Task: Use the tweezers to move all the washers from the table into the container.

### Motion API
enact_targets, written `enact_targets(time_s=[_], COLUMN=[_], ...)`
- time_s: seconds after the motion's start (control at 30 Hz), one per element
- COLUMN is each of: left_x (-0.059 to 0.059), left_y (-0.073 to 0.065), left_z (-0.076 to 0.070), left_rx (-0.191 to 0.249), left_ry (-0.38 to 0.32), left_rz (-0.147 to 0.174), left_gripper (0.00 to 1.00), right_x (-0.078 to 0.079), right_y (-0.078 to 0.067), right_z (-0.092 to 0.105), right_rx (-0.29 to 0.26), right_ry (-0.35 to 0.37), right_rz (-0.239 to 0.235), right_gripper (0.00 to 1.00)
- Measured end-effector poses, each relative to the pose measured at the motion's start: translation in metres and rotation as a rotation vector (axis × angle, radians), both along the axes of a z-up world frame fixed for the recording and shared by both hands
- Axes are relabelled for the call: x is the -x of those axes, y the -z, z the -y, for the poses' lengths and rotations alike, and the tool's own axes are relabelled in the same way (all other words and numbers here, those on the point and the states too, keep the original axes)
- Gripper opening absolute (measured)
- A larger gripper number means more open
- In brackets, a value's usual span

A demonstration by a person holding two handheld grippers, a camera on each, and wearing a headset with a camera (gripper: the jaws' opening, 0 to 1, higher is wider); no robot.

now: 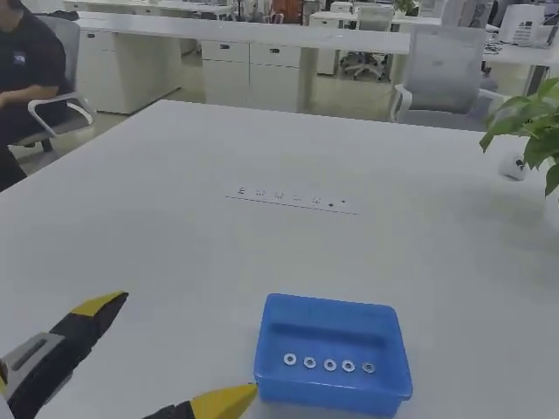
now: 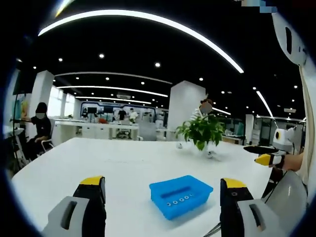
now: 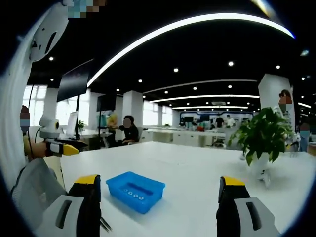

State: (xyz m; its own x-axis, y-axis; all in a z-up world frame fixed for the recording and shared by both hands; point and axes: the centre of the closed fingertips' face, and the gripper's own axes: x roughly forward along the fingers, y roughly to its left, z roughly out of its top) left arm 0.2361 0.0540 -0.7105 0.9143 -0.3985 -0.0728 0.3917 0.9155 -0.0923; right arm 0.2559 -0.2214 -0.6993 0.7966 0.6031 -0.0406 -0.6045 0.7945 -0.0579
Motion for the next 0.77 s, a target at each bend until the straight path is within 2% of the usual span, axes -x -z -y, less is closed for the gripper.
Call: enact_targets(time_s=[0.07,0.13,0.2,0.33,0.37,0.43,0.53,0.63,0.77], left_x=[-0.001,-0.001,-0.002,-0.002,-0.002,-0.003,-0.002,-0.002,-0.002], left_y=[0.0,0.001,0.005,0.004,0.004,0.007,0.009,0.008,0.011], left_z=[-0.001,-0.001,0.0,-0.001,0.0,0.001,0.0,0.001,0.002], left_rx=[0.021,0.033,0.038,0.019,0.029,0.042,0.039,0.042,0.039], left_ry=[-0.003,-0.006,-0.008,-0.013,-0.006,0.001,0.0,0.0,0.006], left_rz=[-0.001,-0.004,-0.032,-0.02,-0.019,-0.039,-0.049,-0.04,-0.058], left_gripper=[0.99,0.99,0.99,0.99,0.99,0.99,0.99,0.99,0.99], right_x=[-0.002,-0.003,-0.004,-0.005,-0.005,-0.005,-0.003,-0.002,-0.002], right_y=[0.003,0.003,0.003,0.006,0.006,0.009,0.012,0.016,0.016], right_z=[0.008,0.009,0.01,0.013,0.013,0.011,0.006,0.002,0.004], right_rx=[0.038,0.034,0.028,0.036,0.032,0.031,0.032,0.043,0.046], right_ry=[0.029,0.038,0.042,0.051,0.049,0.039,0.015,-0.001,0.003], right_rz=[0.007,0.006,0.0,-0.01,-0.014,-0.029,-0.047,-0.066,-0.067], right_gripper=[0.99,0.99,0.99,0.98,0.98,0.97,0.97,0.95,0.95])
